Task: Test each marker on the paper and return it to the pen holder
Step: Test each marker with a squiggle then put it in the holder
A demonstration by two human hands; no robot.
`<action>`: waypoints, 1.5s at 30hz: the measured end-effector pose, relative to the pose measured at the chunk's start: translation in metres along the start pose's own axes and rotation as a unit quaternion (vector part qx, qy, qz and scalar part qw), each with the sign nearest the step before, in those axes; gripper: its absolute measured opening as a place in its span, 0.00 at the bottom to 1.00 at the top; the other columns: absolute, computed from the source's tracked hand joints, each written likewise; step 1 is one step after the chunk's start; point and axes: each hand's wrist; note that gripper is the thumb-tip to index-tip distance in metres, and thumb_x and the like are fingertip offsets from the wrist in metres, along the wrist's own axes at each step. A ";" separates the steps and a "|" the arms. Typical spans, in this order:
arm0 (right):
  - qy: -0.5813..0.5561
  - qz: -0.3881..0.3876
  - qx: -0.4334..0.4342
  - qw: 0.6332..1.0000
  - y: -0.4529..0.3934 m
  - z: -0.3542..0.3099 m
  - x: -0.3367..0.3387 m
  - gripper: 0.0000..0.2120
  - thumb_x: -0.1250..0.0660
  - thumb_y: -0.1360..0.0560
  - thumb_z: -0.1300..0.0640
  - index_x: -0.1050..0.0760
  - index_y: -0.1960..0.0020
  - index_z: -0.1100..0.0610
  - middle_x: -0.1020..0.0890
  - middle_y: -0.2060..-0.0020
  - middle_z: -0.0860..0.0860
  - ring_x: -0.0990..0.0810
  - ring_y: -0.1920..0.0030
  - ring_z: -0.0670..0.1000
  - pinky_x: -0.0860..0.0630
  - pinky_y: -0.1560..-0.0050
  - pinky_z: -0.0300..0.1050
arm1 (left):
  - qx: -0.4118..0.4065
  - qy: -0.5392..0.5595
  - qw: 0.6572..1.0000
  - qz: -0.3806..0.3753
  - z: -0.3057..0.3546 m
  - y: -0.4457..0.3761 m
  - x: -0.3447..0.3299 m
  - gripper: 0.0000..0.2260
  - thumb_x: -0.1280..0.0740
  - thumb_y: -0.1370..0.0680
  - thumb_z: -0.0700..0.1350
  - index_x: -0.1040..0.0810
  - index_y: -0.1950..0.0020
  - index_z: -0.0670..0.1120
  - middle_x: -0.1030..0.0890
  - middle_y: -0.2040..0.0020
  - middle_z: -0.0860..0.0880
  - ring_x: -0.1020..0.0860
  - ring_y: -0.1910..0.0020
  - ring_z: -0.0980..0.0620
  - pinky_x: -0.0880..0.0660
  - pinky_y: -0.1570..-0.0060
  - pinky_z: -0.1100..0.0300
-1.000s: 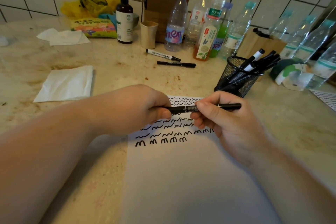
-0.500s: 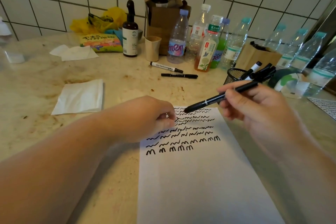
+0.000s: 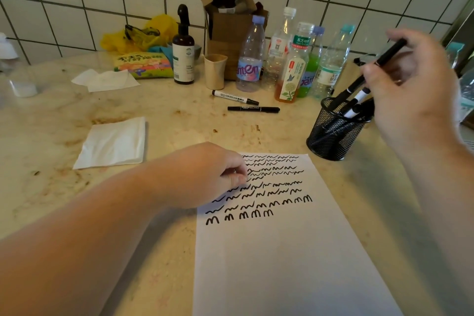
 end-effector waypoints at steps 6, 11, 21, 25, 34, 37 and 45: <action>0.047 -0.018 -0.011 0.999 -0.006 0.005 -0.009 0.24 0.31 0.21 0.53 0.32 0.27 0.45 0.19 0.57 0.46 0.22 0.56 0.48 0.28 0.55 0.34 | 0.007 -0.004 1.000 0.003 0.001 0.001 0.000 0.09 0.39 0.20 0.57 0.22 0.44 0.61 0.18 0.55 0.64 0.21 0.57 0.63 0.22 0.53 0.59; 0.050 0.038 -0.003 0.998 -0.012 0.014 -0.007 0.23 0.31 0.22 0.51 0.30 0.29 0.43 0.20 0.56 0.47 0.22 0.56 0.48 0.26 0.55 0.38 | 0.002 -0.008 1.000 0.004 0.003 0.000 0.000 0.09 0.38 0.20 0.57 0.21 0.44 0.61 0.17 0.58 0.61 0.21 0.60 0.60 0.21 0.56 0.59; 0.199 -0.111 -0.060 0.972 -0.016 0.020 -0.020 0.13 0.36 0.19 0.49 0.16 0.44 0.52 0.16 0.55 0.54 0.24 0.55 0.56 0.36 0.60 0.43 | 0.008 -0.010 1.000 0.006 0.004 0.000 0.000 0.08 0.38 0.20 0.57 0.21 0.45 0.61 0.19 0.61 0.62 0.23 0.65 0.64 0.29 0.66 0.69; 0.269 -0.103 0.009 0.958 -0.022 0.017 -0.026 0.16 0.39 0.22 0.49 0.14 0.49 0.56 0.15 0.53 0.59 0.23 0.48 0.63 0.26 0.47 0.55 | 0.005 -0.016 1.000 0.007 0.004 0.000 -0.001 0.09 0.38 0.20 0.58 0.21 0.44 0.61 0.20 0.61 0.63 0.24 0.65 0.65 0.33 0.67 0.70; 0.247 -0.341 0.049 0.906 -0.017 -0.005 -0.128 0.13 0.38 0.19 0.59 0.19 0.38 0.54 0.20 0.38 0.54 0.26 0.39 0.55 0.29 0.38 0.51 | 0.013 -0.007 1.000 -0.006 0.007 -0.003 0.000 0.07 0.39 0.20 0.56 0.22 0.47 0.60 0.19 0.60 0.58 0.23 0.63 0.61 0.25 0.62 0.64; 0.269 -0.390 -0.029 0.881 -0.018 0.003 -0.158 0.18 0.39 0.20 0.63 0.23 0.32 0.53 0.24 0.34 0.57 0.25 0.36 0.59 0.27 0.36 0.52 | 0.013 -0.019 1.000 -0.004 0.008 -0.002 0.001 0.07 0.40 0.20 0.57 0.23 0.47 0.60 0.20 0.61 0.58 0.24 0.64 0.60 0.26 0.64 0.64; 0.314 -0.405 -0.040 0.858 -0.022 0.026 -0.184 0.21 0.39 0.19 0.62 0.29 0.27 0.51 0.26 0.35 0.58 0.26 0.37 0.59 0.26 0.36 0.53 | 0.008 -0.041 0.999 -0.001 0.007 -0.004 0.001 0.08 0.41 0.20 0.57 0.24 0.46 0.60 0.20 0.59 0.58 0.23 0.61 0.60 0.22 0.60 0.60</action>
Point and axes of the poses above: each hand's wrist, its own y-axis away from the middle knuckle, its own x-axis out of the back of the hand, z = x × y
